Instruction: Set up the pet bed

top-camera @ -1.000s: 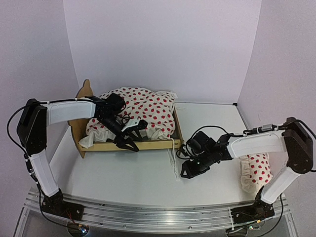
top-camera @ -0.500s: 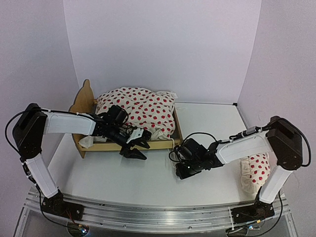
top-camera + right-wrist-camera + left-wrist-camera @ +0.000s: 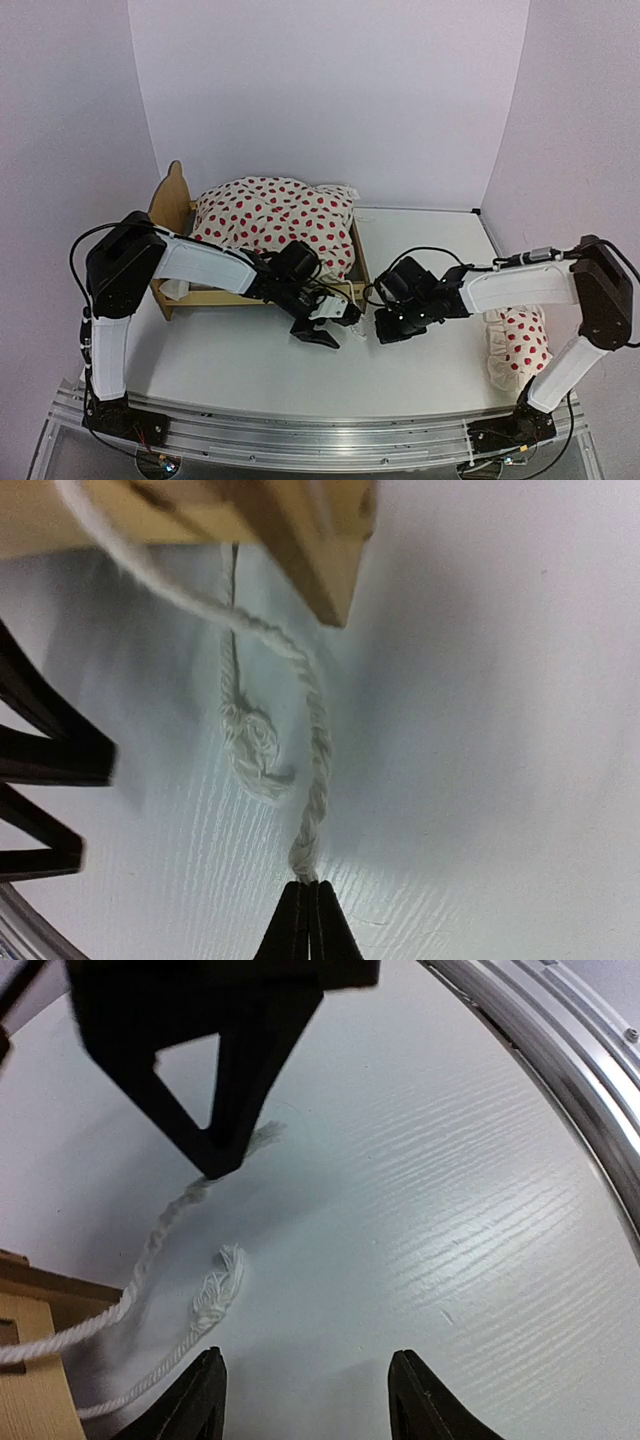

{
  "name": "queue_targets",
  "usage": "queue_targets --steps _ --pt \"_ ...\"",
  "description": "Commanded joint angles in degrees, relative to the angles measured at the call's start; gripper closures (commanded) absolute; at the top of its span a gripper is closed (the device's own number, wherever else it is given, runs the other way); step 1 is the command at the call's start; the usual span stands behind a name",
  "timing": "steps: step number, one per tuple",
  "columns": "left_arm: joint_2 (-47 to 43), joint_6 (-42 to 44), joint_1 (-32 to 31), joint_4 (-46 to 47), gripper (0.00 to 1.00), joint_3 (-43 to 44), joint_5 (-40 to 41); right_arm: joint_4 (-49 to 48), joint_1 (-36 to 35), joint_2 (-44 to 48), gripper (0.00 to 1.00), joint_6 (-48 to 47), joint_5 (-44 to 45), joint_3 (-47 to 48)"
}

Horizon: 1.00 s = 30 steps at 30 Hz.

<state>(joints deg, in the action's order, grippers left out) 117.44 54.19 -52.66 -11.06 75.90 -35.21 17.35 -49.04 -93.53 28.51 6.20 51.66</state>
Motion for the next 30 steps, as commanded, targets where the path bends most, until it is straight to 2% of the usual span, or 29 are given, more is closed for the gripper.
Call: queue_targets --steps 1,5,13,19,22,26,30 --pt "5.4 0.0 -0.7 -5.9 0.44 10.7 4.2 1.6 2.9 4.6 1.0 -2.1 -4.9 1.6" --pt "9.6 -0.3 -0.9 -9.0 0.46 16.0 5.8 1.7 3.4 4.0 1.0 -3.4 -7.8 2.2" --pt "13.8 0.8 -1.5 -12.3 0.47 19.3 10.4 1.7 4.0 4.1 1.0 -4.7 -8.9 4.1" --pt "17.2 1.0 -1.6 -13.7 0.54 22.2 14.9 1.7 4.6 3.9 1.0 -5.2 -10.3 4.0" --pt "17.1 1.6 -1.6 -14.0 0.69 21.6 14.3 1.7 5.3 4.0 1.0 -5.2 -11.0 2.7" --pt "14.9 1.6 -1.6 -15.1 0.99 19.6 12.7 1.6 6.4 3.5 1.0 -6.4 -13.6 1.3" --pt "10.1 -2.8 -1.5 -16.4 1.0 20.9 9.0 1.3 6.8 2.3 1.0 -9.6 -16.9 0.9"
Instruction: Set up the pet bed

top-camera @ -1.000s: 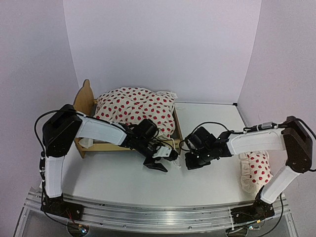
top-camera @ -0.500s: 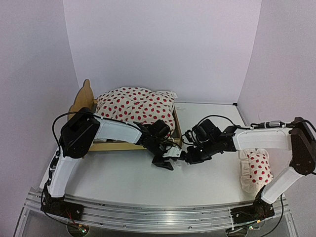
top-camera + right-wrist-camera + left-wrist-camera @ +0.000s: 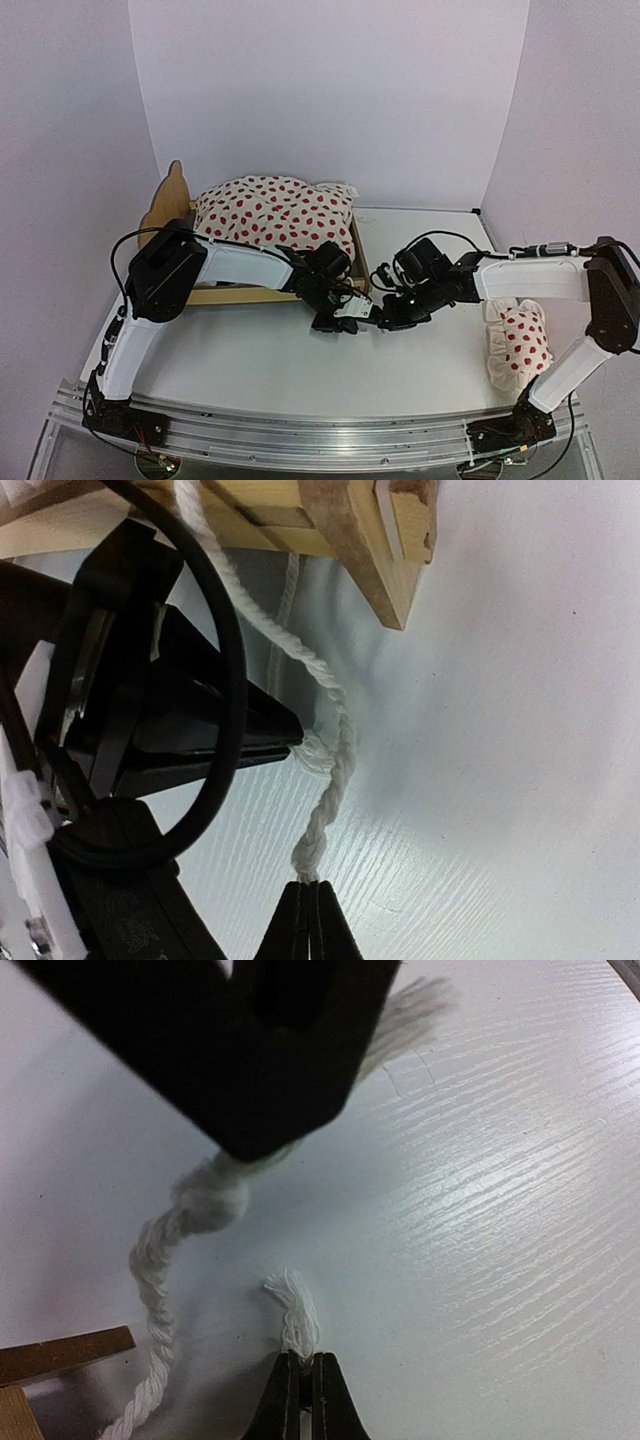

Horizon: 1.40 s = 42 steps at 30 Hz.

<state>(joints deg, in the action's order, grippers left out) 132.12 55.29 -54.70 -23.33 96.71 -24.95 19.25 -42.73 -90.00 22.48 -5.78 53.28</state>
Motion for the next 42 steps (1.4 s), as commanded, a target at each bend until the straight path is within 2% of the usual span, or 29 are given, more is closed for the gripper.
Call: queue_targets --steps 1,5,8,11,15,18,23,28,36,38,42 --pt "-5.7 -5.4 0.8 -5.0 1.0 1.2 -2.9 -1.1 0.5 -1.3 1.0 -4.1 -5.9 -1.0" --pt "-8.5 -11.1 2.3 -9.2 1.0 5.6 -11.4 -7.5 0.4 1.0 1.0 -3.2 -8.1 -5.9" --pt "-10.2 -14.1 3.0 -9.8 1.0 5.7 -16.4 -14.4 0.4 2.9 1.0 0.5 -8.8 -11.2" --pt "-11.2 -19.5 3.4 -6.6 1.0 5.0 -19.7 -24.0 -0.4 4.0 1.0 5.1 -9.0 -16.0" --pt "-10.9 -28.6 4.8 -0.4 1.0 5.0 -23.1 -28.4 -5.0 6.3 1.0 6.5 -3.5 -18.7" --pt "-10.4 -32.8 5.2 3.7 1.0 4.6 -24.5 -29.6 -7.2 6.4 1.0 7.3 -1.7 -18.5" --pt "-8.0 -37.2 4.5 8.7 1.0 2.9 -23.8 -32.8 -8.9 6.5 1.0 7.5 -3.4 -17.9" --pt "-5.1 -33.7 3.0 6.3 0.99 3.0 -19.4 -33.0 -9.0 6.9 1.0 7.7 -5.8 -16.5" --pt "-7.5 -28.2 2.8 1.5 0.5 2.2 -19.5 -31.0 -9.0 3.1 1.0 11.2 -9.6 -13.0" --pt "-8.8 -26.8 3.0 1.0 0.43 1.6 -20.1 -30.9 -9.0 2.2 1.0 12.3 -10.8 -12.6" --pt "-9.8 -26.3 4.5 -0.5 0.37 1.3 -22.9 -29.9 -9.0 1.8 1.0 13.1 -11.0 -11.4"
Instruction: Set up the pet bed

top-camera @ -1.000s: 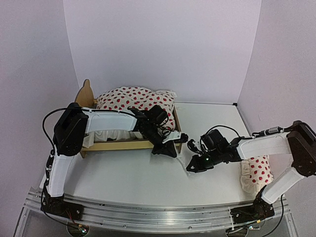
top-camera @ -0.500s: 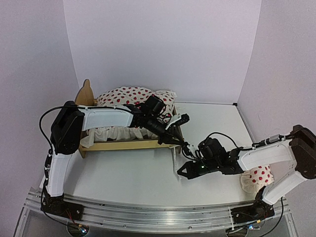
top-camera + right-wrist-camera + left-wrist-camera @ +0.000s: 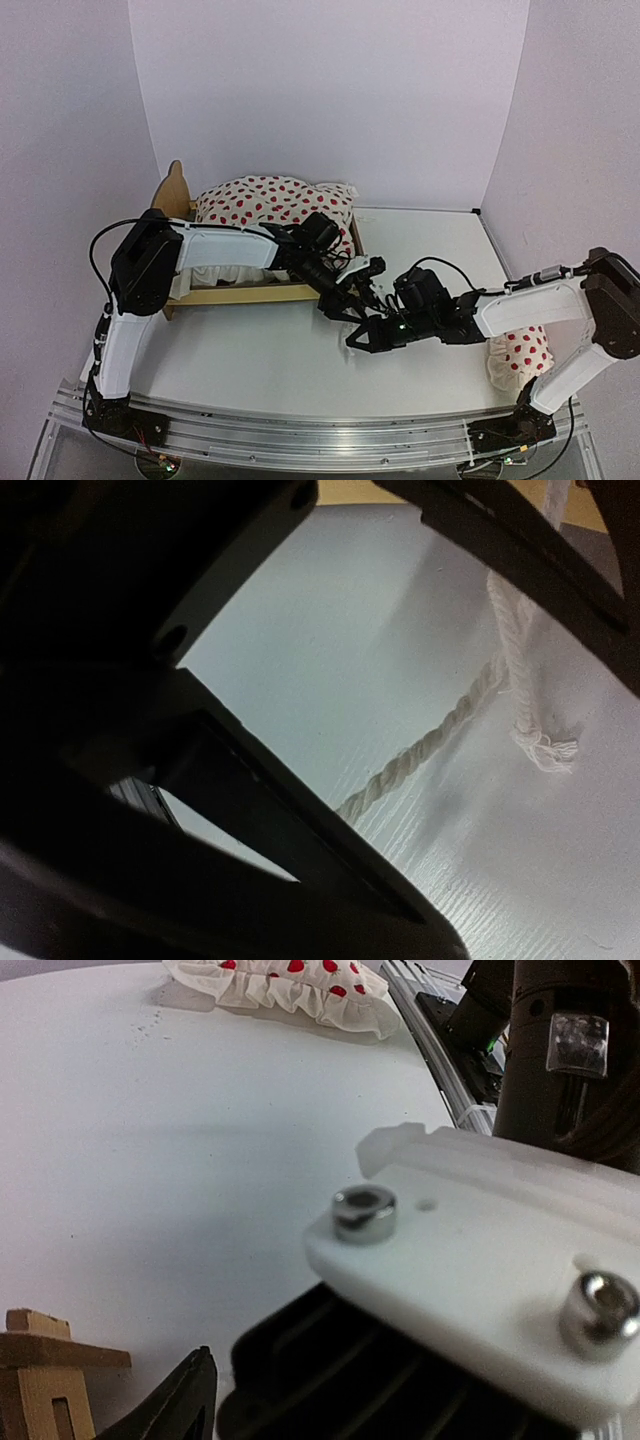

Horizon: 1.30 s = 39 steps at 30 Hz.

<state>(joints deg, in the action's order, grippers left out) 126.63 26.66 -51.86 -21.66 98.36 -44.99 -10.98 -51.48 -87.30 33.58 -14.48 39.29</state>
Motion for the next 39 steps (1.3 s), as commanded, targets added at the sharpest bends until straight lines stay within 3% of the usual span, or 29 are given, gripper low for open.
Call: queue_targets --steps 1,6,10,14,19,22,29,36,39 --pt "-4.6 2.2 2.2 -2.5 0.36 -0.4 -3.8 0.8 -0.2 -0.8 1.0 2.1 -2.2 2.9" --pt "-7.8 4.1 4.9 -2.6 0.37 -2.2 -8.6 1.6 0.2 -0.4 1.0 3.5 -2.3 3.0" --pt "-12.4 8.7 7.2 0.3 0.44 -7.3 -10.7 1.6 1.4 -1.3 1.0 5.0 -3.5 3.3" --pt "-17.0 21.0 7.9 3.9 0.48 -14.3 -8.6 1.6 2.8 -1.9 1.0 6.9 -4.4 4.2" --pt "-21.8 32.5 5.2 22.4 0.41 -30.0 1.2 2.4 3.5 -2.3 1.0 7.8 -5.0 5.6" --pt "-21.7 34.7 3.4 33.7 0.37 -34.1 5.1 2.7 3.5 -3.0 1.0 7.3 -6.4 6.1" --pt "-17.5 38.4 1.4 39.0 0.37 -35.5 5.8 4.1 3.5 -4.0 1.0 6.2 -7.8 7.8" --pt "-15.3 37.0 0.1 34.3 0.53 -35.8 0.9 4.2 4.0 -5.1 1.0 5.7 -8.3 9.9" --pt "-15.0 35.8 0.0 35.1 0.66 -35.4 1.5 4.4 4.2 -5.2 1.0 5.7 -8.7 9.8"
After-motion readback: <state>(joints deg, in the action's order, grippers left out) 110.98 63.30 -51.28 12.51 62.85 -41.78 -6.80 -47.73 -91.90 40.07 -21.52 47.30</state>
